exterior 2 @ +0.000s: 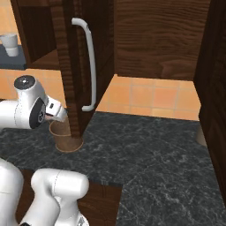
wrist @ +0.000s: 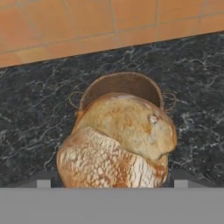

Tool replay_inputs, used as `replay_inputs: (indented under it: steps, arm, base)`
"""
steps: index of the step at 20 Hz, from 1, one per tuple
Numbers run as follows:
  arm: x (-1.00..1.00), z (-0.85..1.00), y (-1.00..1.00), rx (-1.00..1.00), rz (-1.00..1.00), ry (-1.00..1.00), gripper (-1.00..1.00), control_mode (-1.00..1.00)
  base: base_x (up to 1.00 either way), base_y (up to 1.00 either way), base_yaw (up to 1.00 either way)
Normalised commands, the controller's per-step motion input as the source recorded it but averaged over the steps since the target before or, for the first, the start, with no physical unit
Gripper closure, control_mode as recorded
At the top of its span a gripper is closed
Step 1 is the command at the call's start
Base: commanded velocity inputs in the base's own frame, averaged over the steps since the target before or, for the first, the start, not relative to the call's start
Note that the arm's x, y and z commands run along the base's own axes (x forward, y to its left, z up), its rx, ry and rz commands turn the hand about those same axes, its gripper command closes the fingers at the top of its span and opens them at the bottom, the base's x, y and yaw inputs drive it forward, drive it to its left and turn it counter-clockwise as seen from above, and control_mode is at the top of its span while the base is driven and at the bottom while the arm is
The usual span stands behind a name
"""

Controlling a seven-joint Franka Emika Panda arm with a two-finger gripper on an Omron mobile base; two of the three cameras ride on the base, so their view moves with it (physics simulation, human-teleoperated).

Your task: Open the cabinet, pick up the bread from the cabinet and place it in the basket. Then move the basket to the dining counter.

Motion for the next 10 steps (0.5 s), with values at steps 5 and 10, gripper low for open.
replay_inputs:
  steps: [5, 10]
  arm:
    - [0.85, -0.58, 0.01, 0.00, -0.01, 0.20, 1.00, -1.00]
    - [0.61, -0.77, 0.01, -0.05, -0.03, 0.11, 1.00, -1.00]
  base:
    - [0.00, 0.00, 0.00]
    - [0.00, 0.00, 0.00]
